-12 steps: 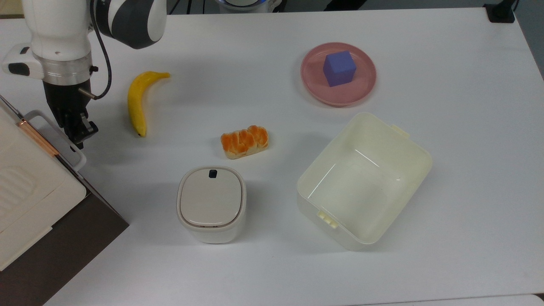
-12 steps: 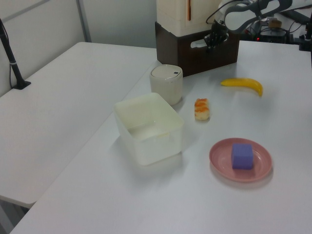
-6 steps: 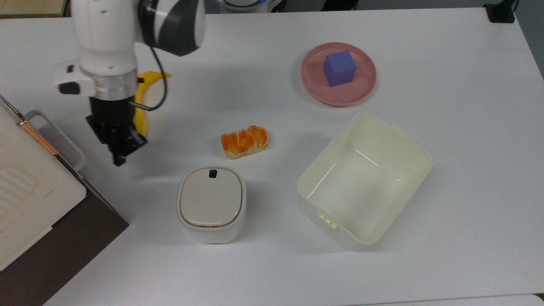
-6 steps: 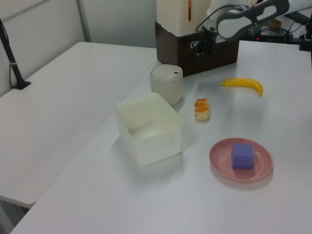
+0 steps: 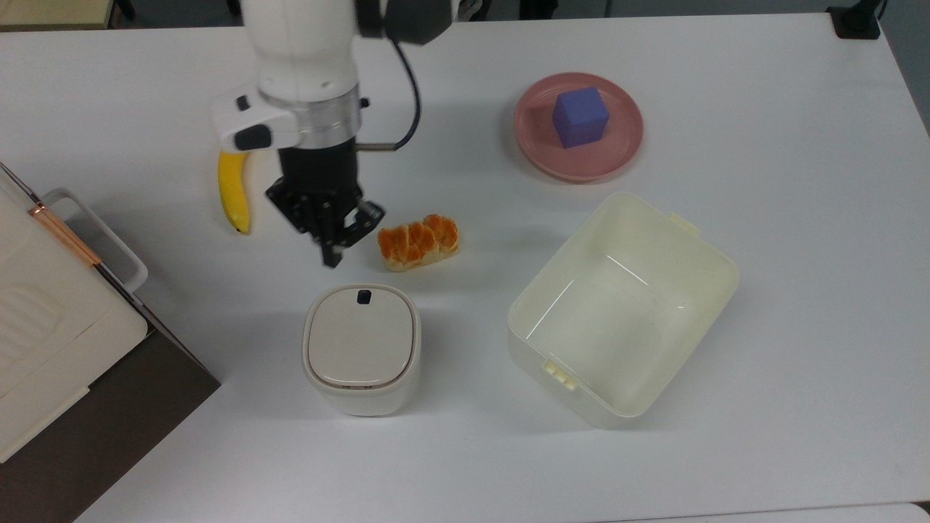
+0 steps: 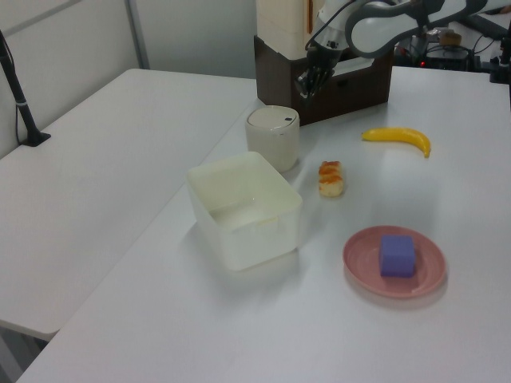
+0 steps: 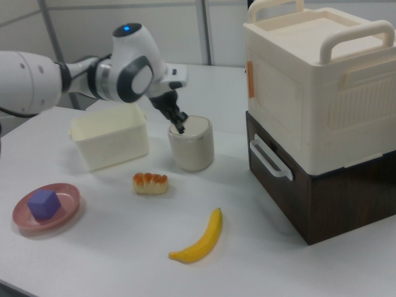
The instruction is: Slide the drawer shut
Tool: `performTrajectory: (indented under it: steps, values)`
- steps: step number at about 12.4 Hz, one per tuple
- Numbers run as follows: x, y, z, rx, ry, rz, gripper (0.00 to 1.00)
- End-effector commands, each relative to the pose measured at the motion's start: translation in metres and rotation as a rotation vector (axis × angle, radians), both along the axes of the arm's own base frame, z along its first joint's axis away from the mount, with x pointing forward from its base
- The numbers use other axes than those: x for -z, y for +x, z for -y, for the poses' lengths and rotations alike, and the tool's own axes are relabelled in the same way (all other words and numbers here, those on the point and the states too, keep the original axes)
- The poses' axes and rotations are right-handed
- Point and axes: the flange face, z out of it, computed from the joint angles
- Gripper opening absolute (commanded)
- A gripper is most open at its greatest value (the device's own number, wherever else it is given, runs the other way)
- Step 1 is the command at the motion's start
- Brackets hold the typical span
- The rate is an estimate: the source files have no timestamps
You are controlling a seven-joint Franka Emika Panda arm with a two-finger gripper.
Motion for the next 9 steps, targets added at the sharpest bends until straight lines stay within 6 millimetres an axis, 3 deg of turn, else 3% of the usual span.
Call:
performTrajectory:
  steps: [1,4,7,9]
  values:
    - [-0.036,-0.041,-0.031,-0.138,-0.047,-0.172,0.00]
    - [-0.082,-0.080,-0.038,-0.203,-0.073,-0.269,0.04]
    - [-0.104,-0.104,-0.038,-0.283,-0.092,-0.339,0.14]
    - [-0.109,-0.111,-0.038,-0.299,-0.085,-0.371,0.44]
